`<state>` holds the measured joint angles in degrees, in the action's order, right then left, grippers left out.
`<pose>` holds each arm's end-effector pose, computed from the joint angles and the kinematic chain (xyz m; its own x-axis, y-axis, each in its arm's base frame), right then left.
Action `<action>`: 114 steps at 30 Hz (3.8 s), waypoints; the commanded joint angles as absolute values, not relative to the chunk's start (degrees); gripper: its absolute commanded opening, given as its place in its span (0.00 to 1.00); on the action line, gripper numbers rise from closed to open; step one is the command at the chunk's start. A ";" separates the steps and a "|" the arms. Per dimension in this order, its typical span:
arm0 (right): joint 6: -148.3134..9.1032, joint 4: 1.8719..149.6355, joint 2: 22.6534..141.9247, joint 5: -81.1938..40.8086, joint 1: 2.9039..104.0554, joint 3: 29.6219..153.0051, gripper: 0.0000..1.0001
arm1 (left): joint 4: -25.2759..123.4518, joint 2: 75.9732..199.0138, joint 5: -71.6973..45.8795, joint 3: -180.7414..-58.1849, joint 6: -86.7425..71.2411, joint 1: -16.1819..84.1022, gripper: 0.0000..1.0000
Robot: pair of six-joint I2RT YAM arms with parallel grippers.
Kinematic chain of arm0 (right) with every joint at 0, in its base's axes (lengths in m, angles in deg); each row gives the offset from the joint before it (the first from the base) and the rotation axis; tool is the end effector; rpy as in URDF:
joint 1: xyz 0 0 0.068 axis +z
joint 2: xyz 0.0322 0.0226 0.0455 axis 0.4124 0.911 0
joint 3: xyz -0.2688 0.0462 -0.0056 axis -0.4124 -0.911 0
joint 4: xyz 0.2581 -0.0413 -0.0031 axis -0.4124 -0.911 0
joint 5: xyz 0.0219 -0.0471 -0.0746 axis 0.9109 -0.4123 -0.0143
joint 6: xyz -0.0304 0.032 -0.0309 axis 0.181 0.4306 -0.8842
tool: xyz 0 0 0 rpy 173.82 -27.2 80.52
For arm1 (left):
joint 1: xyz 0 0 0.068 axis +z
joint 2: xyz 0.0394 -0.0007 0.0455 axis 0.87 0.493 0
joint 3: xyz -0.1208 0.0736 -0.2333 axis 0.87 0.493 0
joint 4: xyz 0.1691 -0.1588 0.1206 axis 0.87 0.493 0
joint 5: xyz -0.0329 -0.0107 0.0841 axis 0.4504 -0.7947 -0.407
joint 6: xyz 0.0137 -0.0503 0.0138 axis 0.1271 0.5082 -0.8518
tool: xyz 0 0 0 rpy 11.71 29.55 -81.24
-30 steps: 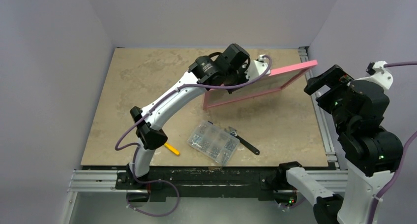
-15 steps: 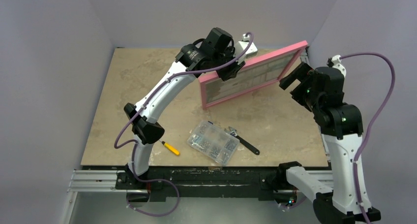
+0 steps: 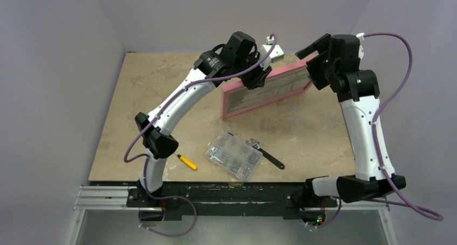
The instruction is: Take the photo out of the frame
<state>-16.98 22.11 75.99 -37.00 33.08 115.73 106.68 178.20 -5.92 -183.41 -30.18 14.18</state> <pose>0.2401 0.0311 0.4742 -0.2537 0.8211 -0.5113 0.4061 0.5702 0.7141 0.2933 -0.3202 0.4279 -0.2348 0.5084 -0.8285 0.9057 0.4239 0.0034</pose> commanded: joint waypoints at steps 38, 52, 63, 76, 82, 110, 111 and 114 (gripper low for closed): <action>-6.00 14.93 94.60 -34.99 33.05 123.83 0.00 | 66.11 130.54 -11.87 -123.87 -30.85 13.78 1.00; -6.21 16.41 95.12 -32.43 33.04 122.31 0.00 | 34.24 126.58 -16.28 -93.89 -42.86 12.89 1.00; -6.11 16.50 94.86 -32.27 33.08 122.83 0.00 | 18.60 136.02 -14.48 -94.12 -43.81 12.65 0.56; -23.26 21.97 93.69 -29.97 33.14 123.70 0.69 | 25.10 137.30 -10.00 -100.10 -33.66 13.41 0.00; -38.09 18.38 86.37 -40.12 33.36 128.43 0.89 | 29.75 140.76 -7.87 -107.81 -23.47 15.33 0.00; -44.27 19.46 61.75 -53.01 33.41 97.10 0.84 | 21.48 176.82 9.57 -123.64 46.56 31.09 0.00; -44.17 19.81 61.53 -52.91 33.41 95.99 0.84 | 22.17 177.28 8.71 -123.17 46.71 31.39 0.00; -43.99 21.12 61.11 -52.52 33.41 92.47 0.84 | 20.36 180.67 9.70 -122.74 50.17 32.63 0.00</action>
<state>-44.39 18.11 61.83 -51.32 33.35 95.95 25.78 179.32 7.23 -122.67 44.85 31.66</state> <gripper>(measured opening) 0.843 0.247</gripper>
